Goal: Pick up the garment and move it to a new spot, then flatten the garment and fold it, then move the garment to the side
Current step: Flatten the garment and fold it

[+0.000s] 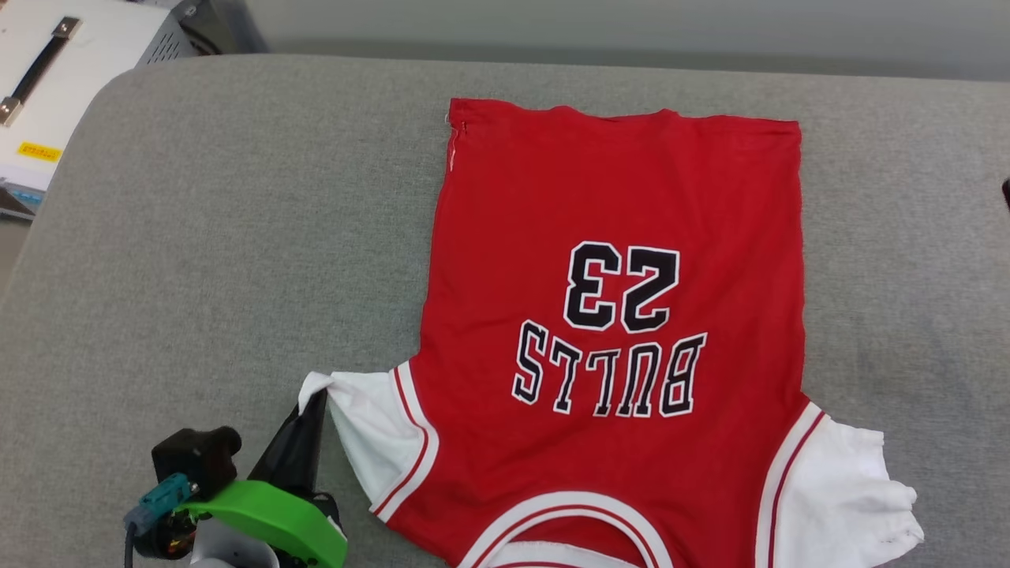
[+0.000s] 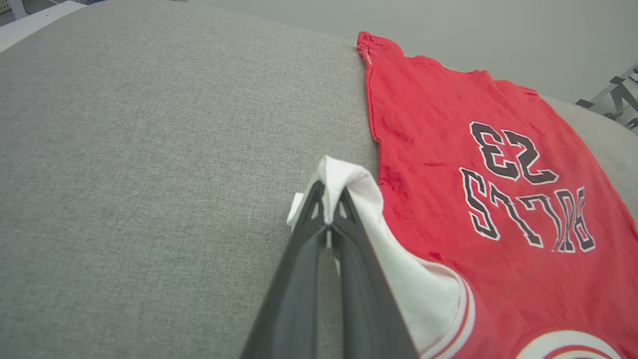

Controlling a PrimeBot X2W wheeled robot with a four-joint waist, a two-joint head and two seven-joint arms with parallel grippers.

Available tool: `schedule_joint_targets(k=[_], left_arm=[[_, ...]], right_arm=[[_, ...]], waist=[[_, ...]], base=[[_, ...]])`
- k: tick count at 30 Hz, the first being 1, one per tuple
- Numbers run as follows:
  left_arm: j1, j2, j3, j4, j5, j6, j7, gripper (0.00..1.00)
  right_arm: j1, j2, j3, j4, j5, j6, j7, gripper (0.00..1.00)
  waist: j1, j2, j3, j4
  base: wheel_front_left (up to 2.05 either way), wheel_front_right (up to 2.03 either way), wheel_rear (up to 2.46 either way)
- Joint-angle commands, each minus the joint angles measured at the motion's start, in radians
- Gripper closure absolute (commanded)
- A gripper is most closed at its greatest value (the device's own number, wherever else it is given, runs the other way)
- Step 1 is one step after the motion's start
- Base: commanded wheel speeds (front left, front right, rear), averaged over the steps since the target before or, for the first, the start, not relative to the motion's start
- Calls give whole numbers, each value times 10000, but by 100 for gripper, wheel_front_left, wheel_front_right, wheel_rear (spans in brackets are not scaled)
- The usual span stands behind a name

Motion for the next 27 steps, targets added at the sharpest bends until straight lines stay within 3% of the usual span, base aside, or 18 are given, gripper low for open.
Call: schedule_joint_targets(k=[1,6,10,14,21,27], left_arm=[[-315,-125,-20,-94,177,50,-44,100],[-883,-535,-131,-260,579,-80,-56,100],[-1226,-880,-111,-300,901,-187,-64,100],[-1504,-1160,15,-322,1198,-390,-67,100],[-1854,-1655,205,-266,1655,-786,-69,100],[-1956,-2053,415,-124,1972,-1061,-69,100]], right_arm=[[-732,-135,100,-96,-89,-6,494,0],[-3280,-741,1046,483,9,-6,3226,0],[-5276,-1075,1975,1733,128,-6,5736,0],[-6761,-1145,2569,2936,117,-6,7551,0],[-8313,-949,3063,4357,-522,-6,8546,0],[-8226,-896,3539,5381,-1082,-6,8580,0]], waist=[[1,-1,809,662],[1,-1,1665,1215],[1,-1,2285,1596],[1,-1,2831,1968],[1,-1,3679,2443],[1,-1,4042,2622]], base=[[0,0,0],[0,0,0],[0,0,0],[0,0,0],[0,0,0],[0,0,0]])
